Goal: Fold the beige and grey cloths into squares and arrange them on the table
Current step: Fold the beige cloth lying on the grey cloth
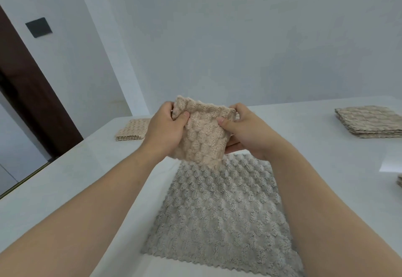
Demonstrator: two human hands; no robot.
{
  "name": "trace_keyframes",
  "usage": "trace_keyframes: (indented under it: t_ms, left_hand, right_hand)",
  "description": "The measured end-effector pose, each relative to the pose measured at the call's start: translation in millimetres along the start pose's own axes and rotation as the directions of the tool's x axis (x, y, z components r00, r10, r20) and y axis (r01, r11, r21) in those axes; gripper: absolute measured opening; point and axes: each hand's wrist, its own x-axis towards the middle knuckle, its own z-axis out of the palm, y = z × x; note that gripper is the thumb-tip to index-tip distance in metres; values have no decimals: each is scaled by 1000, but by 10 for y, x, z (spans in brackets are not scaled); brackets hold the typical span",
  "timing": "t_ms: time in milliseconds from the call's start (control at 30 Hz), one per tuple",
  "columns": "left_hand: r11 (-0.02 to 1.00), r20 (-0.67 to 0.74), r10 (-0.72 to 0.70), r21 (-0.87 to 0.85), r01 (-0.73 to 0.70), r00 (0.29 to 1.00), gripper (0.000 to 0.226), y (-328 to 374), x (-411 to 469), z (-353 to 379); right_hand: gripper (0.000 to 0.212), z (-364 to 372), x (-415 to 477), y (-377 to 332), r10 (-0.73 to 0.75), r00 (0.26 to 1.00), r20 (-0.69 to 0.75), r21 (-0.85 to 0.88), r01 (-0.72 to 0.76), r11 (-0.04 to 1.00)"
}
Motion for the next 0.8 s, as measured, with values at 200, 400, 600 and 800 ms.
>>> trace_keyframes:
  t_ms: [200, 400, 600, 800]
  left_hand:
    - [943, 23, 162, 291, -162, 986, 17, 181, -52, 62]
    - [965, 97, 31, 258, -55, 995, 22, 188, -31, 245]
    - [979, 82, -61, 200, 44, 995, 21, 60, -21, 226]
    - [983, 74, -123, 143, 111, 990, 14, -162, -120, 175]
  right_hand:
    - [23, 212, 165, 206, 248, 949, -196, 386, -158, 909]
    - [61, 408, 158, 390, 377, 885, -272, 323, -285, 902]
    - [59, 473, 147, 494, 91, 872, -481, -87, -151, 985]
    - [56, 545, 149, 510, 44, 896, -441, -220, -155, 963]
